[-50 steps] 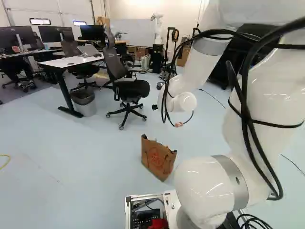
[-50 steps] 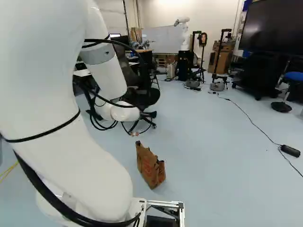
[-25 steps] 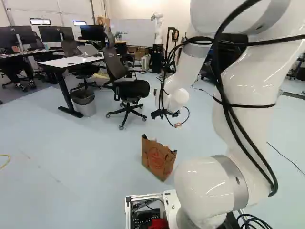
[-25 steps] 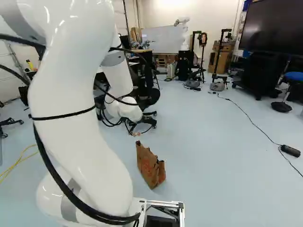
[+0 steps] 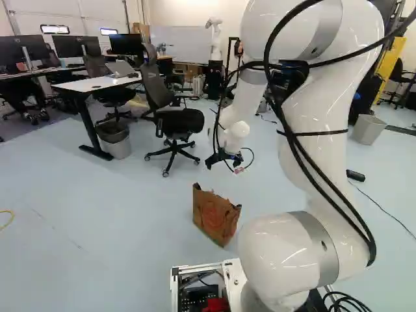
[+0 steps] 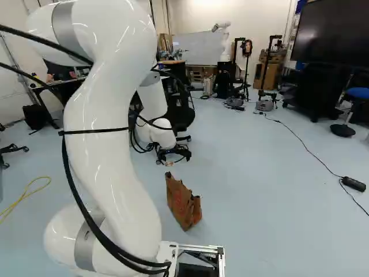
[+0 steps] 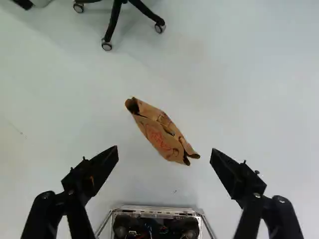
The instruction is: Pick up the grocery bag from the ground
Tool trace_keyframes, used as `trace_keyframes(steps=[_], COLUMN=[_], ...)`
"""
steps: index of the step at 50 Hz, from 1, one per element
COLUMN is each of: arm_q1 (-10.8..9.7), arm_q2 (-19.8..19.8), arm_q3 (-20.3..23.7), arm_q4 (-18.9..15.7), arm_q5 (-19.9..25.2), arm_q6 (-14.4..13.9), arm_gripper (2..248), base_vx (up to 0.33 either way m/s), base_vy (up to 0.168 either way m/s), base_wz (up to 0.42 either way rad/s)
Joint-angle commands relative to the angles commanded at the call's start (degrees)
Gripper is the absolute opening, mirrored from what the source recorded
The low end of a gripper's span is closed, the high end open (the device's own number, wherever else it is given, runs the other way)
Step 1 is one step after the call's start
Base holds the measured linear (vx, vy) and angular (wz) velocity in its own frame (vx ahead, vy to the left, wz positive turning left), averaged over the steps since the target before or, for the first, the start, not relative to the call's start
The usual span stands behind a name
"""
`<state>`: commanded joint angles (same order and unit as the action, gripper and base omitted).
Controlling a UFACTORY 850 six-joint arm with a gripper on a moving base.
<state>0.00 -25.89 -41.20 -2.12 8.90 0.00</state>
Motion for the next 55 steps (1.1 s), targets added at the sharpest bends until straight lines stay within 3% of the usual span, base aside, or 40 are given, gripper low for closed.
trace_keyframes(steps=[27,55], arm_q1=[0.0,0.0], arm_q2=[-7.7,-15.5], arm_q3=[-5.3,-11.1], arm_q4=[0.0,0.0], arm_q5=[-5.3,-5.9], arm_q6=[0.0,0.0], arm_gripper=[247,247], base_vx=[0.000,0.000], base_vy=[0.000,0.000], base_wz=[0.000,0.000])
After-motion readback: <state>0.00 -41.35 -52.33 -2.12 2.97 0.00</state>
